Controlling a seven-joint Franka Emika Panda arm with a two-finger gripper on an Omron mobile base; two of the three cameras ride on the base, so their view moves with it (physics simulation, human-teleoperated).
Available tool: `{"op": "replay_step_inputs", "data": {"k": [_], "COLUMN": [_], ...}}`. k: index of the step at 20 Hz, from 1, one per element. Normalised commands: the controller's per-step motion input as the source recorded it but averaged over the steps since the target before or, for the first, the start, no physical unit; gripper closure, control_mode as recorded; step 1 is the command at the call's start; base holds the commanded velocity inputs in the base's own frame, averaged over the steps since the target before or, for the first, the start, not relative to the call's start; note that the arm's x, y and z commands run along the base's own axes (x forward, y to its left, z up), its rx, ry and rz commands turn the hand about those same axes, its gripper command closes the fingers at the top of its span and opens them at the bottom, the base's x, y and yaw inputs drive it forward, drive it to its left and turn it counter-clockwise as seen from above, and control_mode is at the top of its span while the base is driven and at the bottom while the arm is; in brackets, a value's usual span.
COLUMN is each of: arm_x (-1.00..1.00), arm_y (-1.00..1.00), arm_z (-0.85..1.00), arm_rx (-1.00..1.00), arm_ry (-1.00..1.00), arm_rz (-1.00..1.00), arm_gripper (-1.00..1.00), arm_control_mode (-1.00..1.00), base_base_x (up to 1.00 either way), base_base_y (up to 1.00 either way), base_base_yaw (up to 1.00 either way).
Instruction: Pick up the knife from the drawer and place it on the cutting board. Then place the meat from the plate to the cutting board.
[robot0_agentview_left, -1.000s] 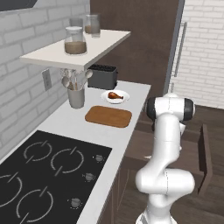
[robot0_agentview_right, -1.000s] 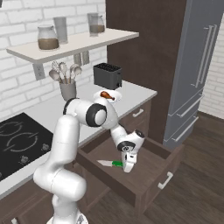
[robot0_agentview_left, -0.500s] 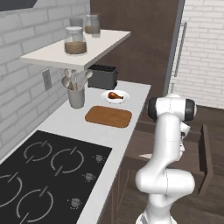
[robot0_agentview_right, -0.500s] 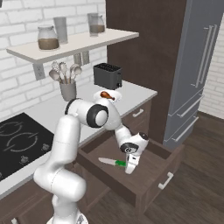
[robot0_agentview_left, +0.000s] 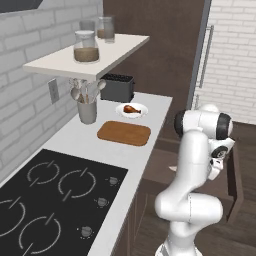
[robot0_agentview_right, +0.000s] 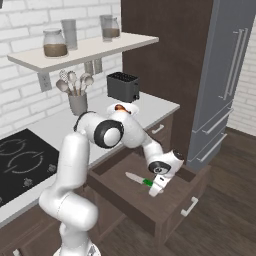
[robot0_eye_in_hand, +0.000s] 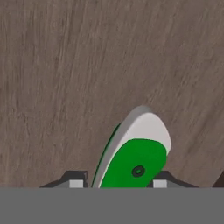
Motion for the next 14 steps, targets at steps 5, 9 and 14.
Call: {"op": "replay_step_inputs", "data": {"k": [5, 9, 14], "arm_x": [-0.40, -0.36, -0.20], "arm_y": [-0.56, -0.08, 0.08], "arm_z": [1.00, 1.00, 1.00], "arm_rx": [0.05, 0.04, 0.10], "arm_ry": [0.12, 0.02, 0.00], "arm_rz": [-0.07, -0.01, -0.02], "arm_gripper": [1.00, 1.00, 1.00], "arm_control_mode": [-1.00, -1.00, -1.00], "base_base_x": [0.00, 0.00, 0.00], "base_base_y": [0.00, 0.00, 0.00], "base_base_yaw": [0.00, 0.00, 0.00]}}
